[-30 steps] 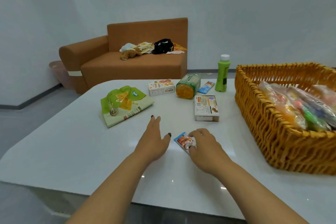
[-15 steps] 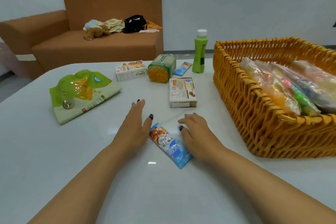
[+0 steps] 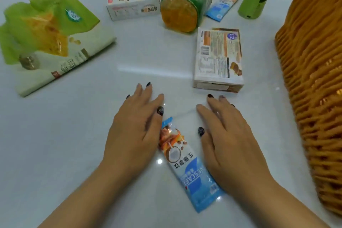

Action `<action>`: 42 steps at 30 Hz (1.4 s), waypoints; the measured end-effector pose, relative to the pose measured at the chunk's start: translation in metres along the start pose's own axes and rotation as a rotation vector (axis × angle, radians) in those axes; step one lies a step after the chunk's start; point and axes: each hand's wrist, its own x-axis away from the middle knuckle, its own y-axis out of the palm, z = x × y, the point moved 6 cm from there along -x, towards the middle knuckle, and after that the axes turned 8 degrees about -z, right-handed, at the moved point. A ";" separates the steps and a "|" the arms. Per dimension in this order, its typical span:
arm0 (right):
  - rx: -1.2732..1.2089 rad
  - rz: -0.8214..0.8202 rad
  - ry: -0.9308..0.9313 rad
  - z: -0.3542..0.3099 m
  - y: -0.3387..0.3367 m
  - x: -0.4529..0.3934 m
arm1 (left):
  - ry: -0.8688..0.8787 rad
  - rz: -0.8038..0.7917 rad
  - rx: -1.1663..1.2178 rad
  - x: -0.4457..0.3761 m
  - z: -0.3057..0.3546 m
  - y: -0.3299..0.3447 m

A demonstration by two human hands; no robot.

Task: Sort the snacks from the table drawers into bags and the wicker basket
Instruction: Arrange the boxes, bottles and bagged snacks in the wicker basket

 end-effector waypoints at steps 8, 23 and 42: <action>-0.100 -0.192 -0.032 -0.002 -0.007 0.003 | -0.129 -0.022 0.023 0.003 -0.003 0.000; -0.448 -0.767 0.216 -0.079 -0.134 0.010 | -0.603 -0.003 0.297 0.045 0.050 -0.122; -0.397 -0.878 0.179 -0.193 -0.050 -0.128 | -0.568 -0.242 -0.501 -0.109 -0.123 -0.180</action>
